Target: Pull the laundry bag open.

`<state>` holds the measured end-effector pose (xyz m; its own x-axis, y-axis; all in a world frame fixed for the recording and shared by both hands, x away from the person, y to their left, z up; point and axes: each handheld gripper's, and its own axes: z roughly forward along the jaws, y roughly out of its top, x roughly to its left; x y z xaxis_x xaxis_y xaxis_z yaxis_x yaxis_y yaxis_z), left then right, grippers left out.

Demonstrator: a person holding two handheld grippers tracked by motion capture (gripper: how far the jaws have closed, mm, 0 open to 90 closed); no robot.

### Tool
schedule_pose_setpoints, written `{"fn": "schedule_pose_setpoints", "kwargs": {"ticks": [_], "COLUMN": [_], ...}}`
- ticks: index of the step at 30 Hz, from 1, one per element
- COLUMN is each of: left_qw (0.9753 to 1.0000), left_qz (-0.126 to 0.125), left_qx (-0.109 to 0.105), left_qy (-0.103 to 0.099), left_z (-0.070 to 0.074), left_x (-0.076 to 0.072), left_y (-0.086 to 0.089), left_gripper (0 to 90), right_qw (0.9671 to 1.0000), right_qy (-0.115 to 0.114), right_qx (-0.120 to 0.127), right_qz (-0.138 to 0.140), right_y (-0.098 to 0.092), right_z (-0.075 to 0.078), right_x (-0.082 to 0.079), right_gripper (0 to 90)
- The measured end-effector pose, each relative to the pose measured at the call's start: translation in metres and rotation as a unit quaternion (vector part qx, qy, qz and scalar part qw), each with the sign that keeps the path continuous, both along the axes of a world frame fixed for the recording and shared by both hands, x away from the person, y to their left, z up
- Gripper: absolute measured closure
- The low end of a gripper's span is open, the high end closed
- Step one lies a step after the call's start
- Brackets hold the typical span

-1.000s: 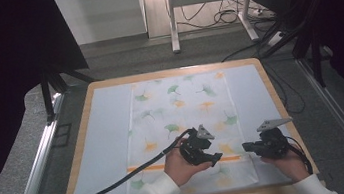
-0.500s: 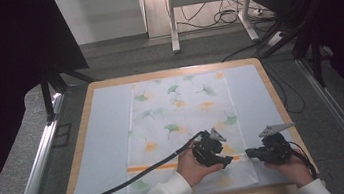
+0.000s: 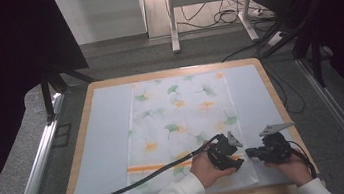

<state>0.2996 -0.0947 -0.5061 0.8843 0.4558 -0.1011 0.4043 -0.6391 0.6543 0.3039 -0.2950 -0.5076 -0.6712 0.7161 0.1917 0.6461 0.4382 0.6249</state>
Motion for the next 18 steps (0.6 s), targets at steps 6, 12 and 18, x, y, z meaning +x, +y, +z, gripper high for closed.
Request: {"fn": "schedule_pose_setpoints", "kwargs": {"ticks": [6, 12, 18], "left_qw": [0.9998, 0.9997, 0.9971], "left_qz": [-0.008, -0.015, -0.034], "left_qx": [0.015, 0.010, 0.049], "left_qy": [-0.011, -0.014, -0.046], "left_z": [-0.004, -0.012, -0.010], "left_x": [-0.001, 0.001, -0.004], "left_y": [-0.001, -0.003, -0.019], "left_gripper": [54.6, 53.5, 51.4], "right_qw": [1.0000, 1.0000, 0.9999], "right_qy": [0.006, 0.008, 0.010], "right_qx": [0.002, 0.001, 0.003], "right_qz": [-0.003, -0.003, -0.002], "right_y": [-0.001, 0.000, 0.000], "right_z": [-0.001, -0.002, -0.002], "right_x": [0.002, 0.003, 0.003], "right_gripper": [89.2, 89.2, 89.2]}}
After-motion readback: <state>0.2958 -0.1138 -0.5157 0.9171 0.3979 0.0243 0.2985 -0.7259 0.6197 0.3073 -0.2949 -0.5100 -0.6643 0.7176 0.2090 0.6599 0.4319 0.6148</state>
